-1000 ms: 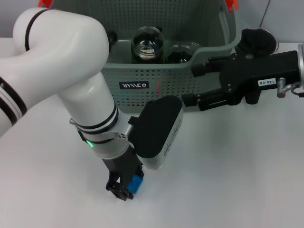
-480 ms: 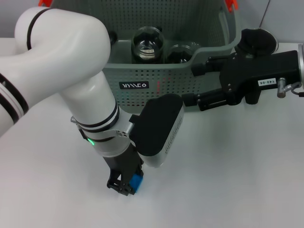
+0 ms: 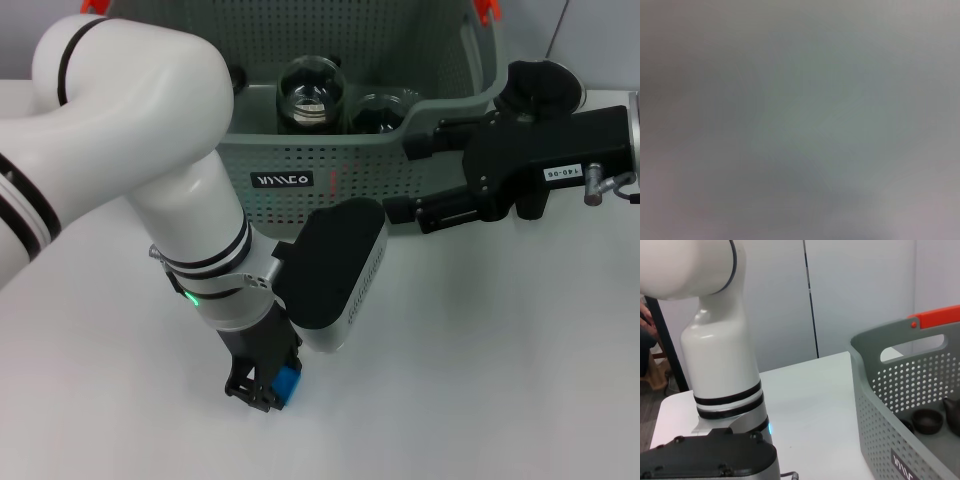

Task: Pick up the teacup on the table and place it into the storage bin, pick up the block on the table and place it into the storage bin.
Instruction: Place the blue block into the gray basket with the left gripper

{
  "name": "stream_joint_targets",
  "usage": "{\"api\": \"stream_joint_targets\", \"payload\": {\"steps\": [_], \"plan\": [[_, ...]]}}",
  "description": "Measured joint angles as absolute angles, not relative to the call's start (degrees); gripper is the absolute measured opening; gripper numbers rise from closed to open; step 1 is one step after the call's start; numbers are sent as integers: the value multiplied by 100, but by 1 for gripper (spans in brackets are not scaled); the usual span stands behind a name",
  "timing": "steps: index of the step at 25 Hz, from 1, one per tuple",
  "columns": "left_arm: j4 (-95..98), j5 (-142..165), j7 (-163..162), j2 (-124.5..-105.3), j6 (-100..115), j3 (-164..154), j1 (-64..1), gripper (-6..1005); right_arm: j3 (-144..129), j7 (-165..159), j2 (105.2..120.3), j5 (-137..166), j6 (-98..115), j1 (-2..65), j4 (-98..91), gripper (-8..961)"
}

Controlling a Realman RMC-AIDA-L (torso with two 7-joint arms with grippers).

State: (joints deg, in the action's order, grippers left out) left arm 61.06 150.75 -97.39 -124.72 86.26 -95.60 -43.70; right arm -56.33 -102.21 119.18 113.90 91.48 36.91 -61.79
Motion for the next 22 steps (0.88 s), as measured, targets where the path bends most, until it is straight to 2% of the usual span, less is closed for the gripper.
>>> {"api": "stream_joint_targets", "payload": {"steps": [12, 22], "plan": [[6188, 15067, -9854, -12451, 8793, -9497, -4402, 397, -5564, -10213, 11918, 11390, 9159, 3700, -6179, 926], [7175, 14112, -9861, -12444, 10391, -8007, -4419, 399, -5562, -10220, 11895, 11391, 9193, 3687, -6179, 926]]}}
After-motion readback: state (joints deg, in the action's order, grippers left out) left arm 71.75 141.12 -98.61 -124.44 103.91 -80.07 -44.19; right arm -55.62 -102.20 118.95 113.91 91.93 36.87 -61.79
